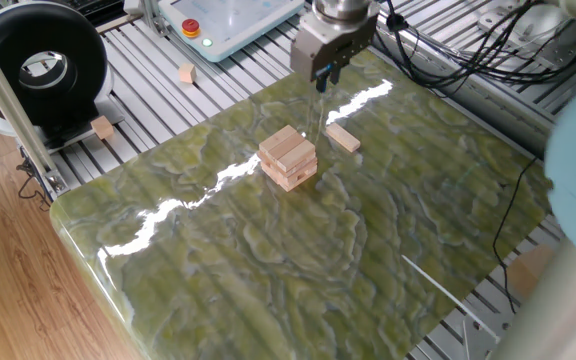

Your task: Play Jenga

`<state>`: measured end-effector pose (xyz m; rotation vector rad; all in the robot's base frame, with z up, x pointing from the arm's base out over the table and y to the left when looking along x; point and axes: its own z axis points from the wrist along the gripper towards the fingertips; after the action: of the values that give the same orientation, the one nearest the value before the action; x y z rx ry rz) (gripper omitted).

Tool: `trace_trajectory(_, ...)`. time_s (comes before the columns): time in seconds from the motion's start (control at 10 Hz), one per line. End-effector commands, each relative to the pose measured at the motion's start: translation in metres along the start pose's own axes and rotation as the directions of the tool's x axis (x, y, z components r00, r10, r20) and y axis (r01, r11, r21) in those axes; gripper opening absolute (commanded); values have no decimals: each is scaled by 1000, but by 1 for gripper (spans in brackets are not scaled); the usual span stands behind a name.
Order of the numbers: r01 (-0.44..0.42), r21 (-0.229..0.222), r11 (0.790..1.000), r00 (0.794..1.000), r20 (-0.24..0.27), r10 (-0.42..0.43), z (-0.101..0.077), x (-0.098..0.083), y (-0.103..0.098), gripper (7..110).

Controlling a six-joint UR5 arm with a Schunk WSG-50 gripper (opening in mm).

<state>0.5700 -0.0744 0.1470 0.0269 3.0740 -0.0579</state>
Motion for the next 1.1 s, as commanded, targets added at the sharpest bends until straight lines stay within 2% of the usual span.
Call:
trace_trajectory(0.0, -64, 3, 998, 998, 23, 64, -38, 7, 29, 22)
trace_trajectory(0.1, -73, -5, 997, 997, 22, 73, -45, 12, 39, 22)
trace_trajectory(0.2, -82, -18, 996, 996, 21, 82, -52, 18, 52, 7)
trace_trajectory(0.5, -87, -39, 995, 996, -3, 87, -64, 27, 85, 7)
trace_trajectory(0.7, -82, -80, 993, 997, -7, 82, -67, 27, 105, 7)
trace_trajectory(0.8, -84, -96, 992, 996, -2, 85, -67, 26, 112, 7)
trace_trajectory(1.0, -79, -88, 993, 997, -6, 79, -66, 26, 110, 7)
